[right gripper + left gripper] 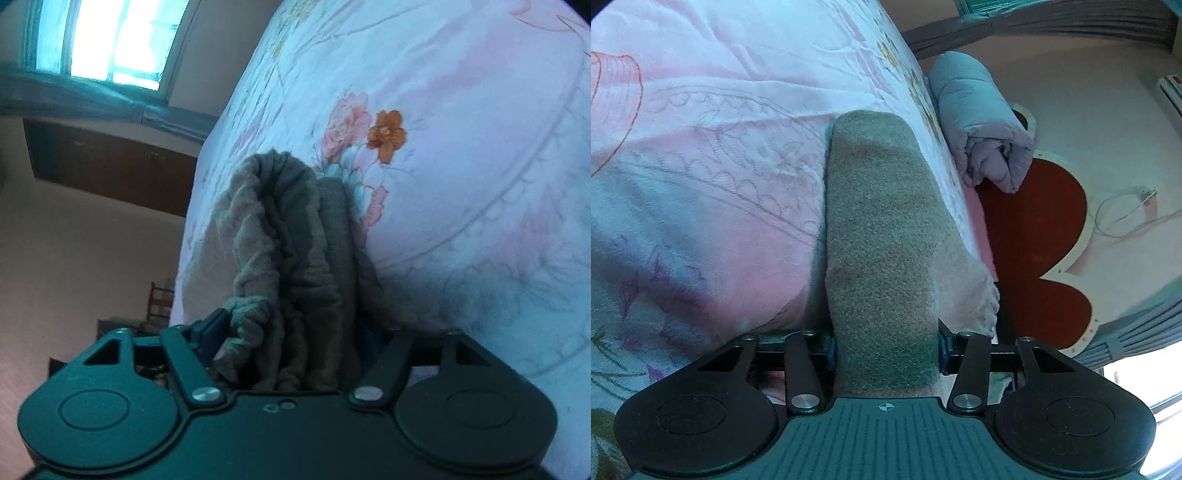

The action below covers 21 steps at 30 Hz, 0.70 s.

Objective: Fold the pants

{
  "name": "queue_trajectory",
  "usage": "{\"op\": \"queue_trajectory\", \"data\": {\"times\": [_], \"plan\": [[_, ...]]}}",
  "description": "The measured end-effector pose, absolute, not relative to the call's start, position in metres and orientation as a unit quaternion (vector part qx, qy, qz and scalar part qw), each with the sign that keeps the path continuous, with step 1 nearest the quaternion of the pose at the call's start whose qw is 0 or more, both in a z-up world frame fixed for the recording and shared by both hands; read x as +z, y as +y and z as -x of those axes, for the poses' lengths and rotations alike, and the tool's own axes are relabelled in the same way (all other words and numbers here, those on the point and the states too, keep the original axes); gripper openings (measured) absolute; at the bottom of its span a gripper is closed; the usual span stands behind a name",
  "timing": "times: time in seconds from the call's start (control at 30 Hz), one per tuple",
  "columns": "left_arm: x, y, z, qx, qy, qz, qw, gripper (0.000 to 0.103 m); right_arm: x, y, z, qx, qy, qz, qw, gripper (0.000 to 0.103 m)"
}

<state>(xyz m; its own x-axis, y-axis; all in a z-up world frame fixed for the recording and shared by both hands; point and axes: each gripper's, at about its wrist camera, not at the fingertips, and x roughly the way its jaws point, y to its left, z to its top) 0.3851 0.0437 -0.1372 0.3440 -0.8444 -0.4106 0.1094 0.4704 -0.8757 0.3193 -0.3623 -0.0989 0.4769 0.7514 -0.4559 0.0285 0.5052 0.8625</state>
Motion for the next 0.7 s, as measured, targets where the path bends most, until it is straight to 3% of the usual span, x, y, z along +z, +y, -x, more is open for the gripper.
{"op": "queue_trajectory", "data": {"times": [0.03,0.13,0.47,0.7], "plan": [[-0.136,0.042,-0.385,-0.333,0.468,0.388,0.721,0.034,-0.102,-0.363,-0.319,0.247,0.445,-0.44,0.74,0.043],[-0.138,0.045,-0.382,-0.334,0.468,0.405,0.711,0.027,-0.102,-0.367,-0.312,0.259,0.427,-0.45,0.74,0.034],[-0.09,0.056,-0.355,-0.378,0.396,0.424,0.722,0.025,-0.041,-0.348,-0.318,0.32,0.391,-0.398,0.766,0.032],[-0.044,0.11,-0.397,-0.357,0.355,0.409,0.761,0.025,-0.007,-0.308,-0.395,0.368,0.383,-0.365,0.765,0.032]]}}
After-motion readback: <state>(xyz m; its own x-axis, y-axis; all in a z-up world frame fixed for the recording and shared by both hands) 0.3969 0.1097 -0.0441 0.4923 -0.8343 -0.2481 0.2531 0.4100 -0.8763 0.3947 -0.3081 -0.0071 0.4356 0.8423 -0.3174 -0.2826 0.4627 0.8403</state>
